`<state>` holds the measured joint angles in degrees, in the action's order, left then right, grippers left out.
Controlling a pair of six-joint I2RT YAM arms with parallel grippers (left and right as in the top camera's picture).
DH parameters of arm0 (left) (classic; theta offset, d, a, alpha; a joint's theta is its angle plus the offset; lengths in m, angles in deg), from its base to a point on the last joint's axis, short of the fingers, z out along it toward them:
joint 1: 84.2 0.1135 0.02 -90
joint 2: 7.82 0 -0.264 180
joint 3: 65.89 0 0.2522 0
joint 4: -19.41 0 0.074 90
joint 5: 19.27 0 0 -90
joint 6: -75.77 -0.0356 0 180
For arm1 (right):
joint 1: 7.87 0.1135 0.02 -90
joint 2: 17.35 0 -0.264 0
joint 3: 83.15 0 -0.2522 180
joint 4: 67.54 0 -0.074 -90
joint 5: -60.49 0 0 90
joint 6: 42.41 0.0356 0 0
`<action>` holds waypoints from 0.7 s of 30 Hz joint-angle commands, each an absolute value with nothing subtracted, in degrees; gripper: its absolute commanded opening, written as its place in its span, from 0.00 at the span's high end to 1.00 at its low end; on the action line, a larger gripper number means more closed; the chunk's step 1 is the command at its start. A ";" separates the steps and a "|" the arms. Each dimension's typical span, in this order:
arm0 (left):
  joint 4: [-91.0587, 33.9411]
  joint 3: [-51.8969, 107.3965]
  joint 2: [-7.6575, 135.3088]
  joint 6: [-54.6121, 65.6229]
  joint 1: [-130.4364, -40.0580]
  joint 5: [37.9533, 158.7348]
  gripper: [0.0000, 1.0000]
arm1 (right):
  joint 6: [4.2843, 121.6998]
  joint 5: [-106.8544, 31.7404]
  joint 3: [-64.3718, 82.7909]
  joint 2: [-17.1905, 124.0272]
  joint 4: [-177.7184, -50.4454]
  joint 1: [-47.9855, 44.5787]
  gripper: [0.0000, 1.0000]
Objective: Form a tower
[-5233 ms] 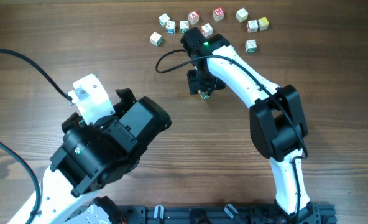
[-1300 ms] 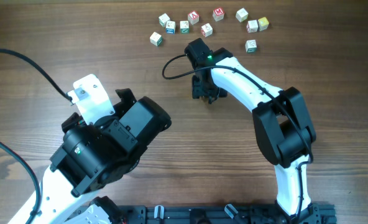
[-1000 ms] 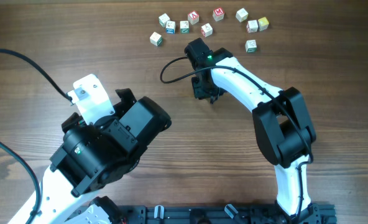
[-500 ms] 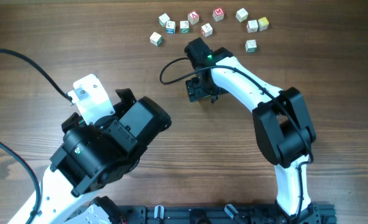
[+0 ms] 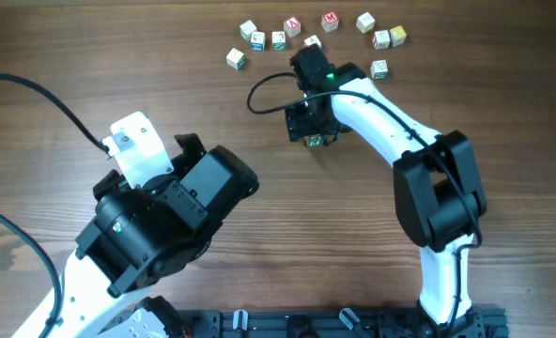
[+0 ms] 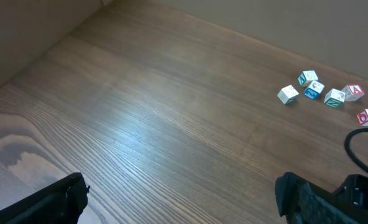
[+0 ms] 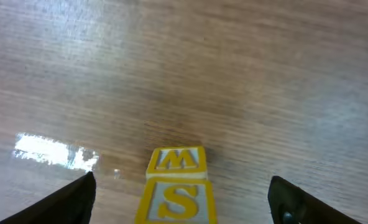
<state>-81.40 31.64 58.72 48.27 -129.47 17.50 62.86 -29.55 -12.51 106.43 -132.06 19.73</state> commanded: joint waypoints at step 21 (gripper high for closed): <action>-81.44 31.44 58.94 49.23 -129.41 17.36 0.00 | 62.80 -32.96 -9.88 106.04 -131.58 19.53 0.52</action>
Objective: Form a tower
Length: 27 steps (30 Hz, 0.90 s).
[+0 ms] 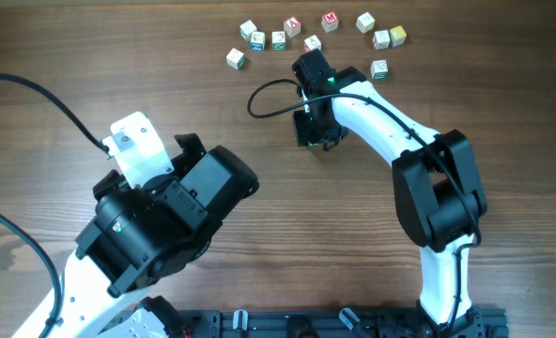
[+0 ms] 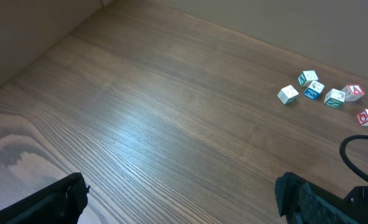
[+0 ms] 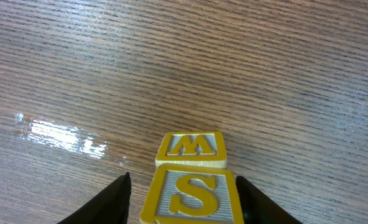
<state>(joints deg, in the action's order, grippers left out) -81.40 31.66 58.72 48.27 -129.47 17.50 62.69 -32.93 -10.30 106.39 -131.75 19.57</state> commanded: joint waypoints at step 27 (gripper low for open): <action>-81.42 31.44 58.94 49.23 -129.41 17.36 0.00 | 74.25 -23.36 -10.98 106.06 -133.17 19.66 0.77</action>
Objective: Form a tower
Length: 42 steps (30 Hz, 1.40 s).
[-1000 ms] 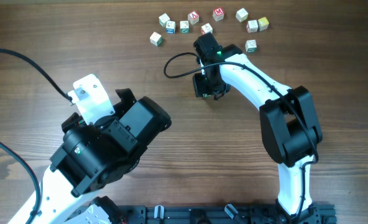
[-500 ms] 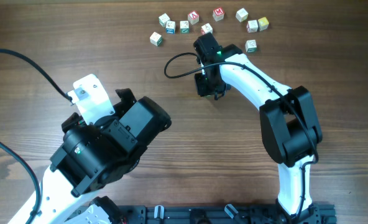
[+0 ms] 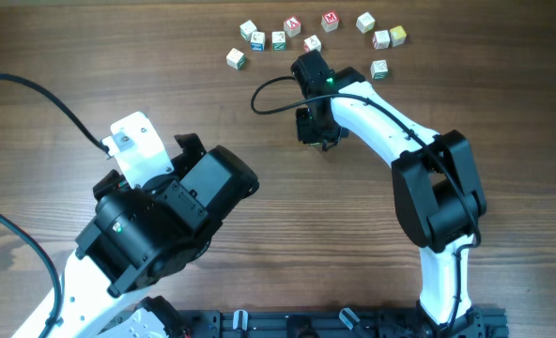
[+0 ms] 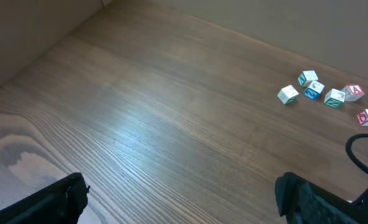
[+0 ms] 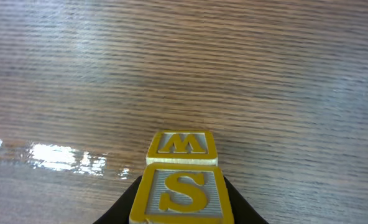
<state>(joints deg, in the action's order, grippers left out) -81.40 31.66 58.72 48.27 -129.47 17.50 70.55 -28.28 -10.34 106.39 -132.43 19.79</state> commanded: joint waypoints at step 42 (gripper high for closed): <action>-81.44 31.44 58.94 49.23 -129.41 17.36 0.00 | 78.18 -25.72 -13.75 103.26 -137.65 19.71 0.01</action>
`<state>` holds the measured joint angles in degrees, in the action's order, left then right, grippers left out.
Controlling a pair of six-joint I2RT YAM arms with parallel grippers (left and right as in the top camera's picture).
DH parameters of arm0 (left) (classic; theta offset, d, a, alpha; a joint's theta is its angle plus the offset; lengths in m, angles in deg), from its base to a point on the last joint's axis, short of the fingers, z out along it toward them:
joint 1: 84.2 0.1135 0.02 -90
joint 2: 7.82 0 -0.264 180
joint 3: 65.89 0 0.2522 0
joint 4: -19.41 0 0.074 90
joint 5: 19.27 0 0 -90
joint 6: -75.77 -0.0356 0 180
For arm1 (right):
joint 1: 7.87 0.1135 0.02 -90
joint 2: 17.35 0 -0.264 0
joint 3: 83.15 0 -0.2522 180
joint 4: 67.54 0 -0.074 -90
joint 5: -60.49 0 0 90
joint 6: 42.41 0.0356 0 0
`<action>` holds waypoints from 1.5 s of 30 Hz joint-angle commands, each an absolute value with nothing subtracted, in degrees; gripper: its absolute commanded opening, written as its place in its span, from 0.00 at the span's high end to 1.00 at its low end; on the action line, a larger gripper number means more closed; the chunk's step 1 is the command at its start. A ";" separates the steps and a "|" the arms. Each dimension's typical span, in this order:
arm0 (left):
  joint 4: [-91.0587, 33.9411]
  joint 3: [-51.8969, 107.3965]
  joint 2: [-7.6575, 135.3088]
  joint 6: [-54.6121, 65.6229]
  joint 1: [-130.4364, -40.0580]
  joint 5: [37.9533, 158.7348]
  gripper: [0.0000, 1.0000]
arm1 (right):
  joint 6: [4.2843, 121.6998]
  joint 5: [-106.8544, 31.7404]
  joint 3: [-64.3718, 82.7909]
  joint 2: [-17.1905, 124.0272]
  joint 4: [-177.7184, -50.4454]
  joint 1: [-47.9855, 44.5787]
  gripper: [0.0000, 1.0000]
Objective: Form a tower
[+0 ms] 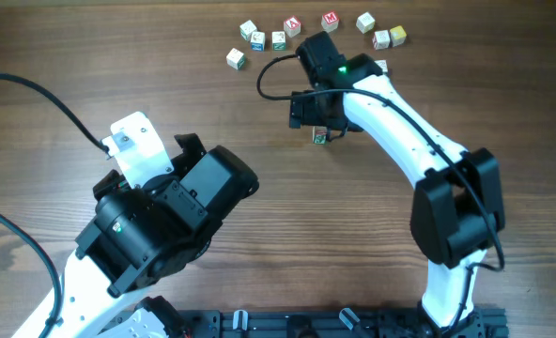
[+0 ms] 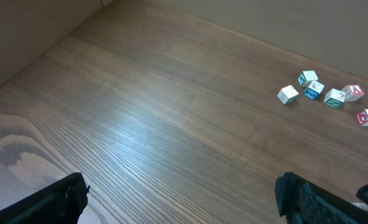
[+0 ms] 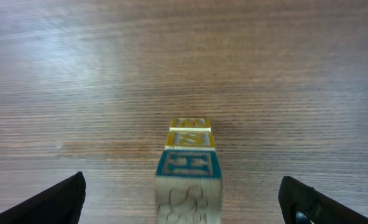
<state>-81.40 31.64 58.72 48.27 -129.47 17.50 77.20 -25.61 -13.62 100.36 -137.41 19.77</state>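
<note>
A tower (image 3: 189, 163) of three letter blocks stands on the wooden table: a yellow M block (image 3: 191, 123) at the bottom, a yellow S block (image 3: 191, 138) on it, and a blue-bordered block (image 3: 189, 165) on top. Overhead, the tower (image 1: 321, 137) shows just in front of my right gripper (image 1: 317, 111). My right gripper (image 3: 187, 210) hangs open above the tower, its fingers (image 3: 55, 200) wide apart at the frame's lower corners and clear of the blocks. My left gripper (image 2: 181, 194) is open over bare wood at the near left, far from the tower.
Several loose letter blocks (image 1: 292, 25) lie scattered along the table's far edge, also seen as loose blocks (image 2: 334, 98) in the left wrist view. My left arm (image 1: 156, 225) fills the near left. A black cable (image 1: 270, 80) loops beside my right wrist.
My right gripper's fingers were tight against the S block; now they are wide open and farther back from the tower. A blue-bordered block now shows on top. The left arm is unchanged.
My right gripper first stood open around the S block on the M block. Its fingers were then closer in, then pressed against the S block's sides. Now it is open and raised, and a three-block tower stands free. My left arm stayed still.
</note>
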 commanded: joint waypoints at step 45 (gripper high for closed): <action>-81.44 31.44 58.94 49.23 -129.41 17.36 0.00 | 58.05 -25.59 35.82 4.56 -90.75 -5.71 0.00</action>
<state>-81.55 31.64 58.72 48.27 -129.47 17.50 60.50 -20.93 26.16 12.36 -96.26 -4.10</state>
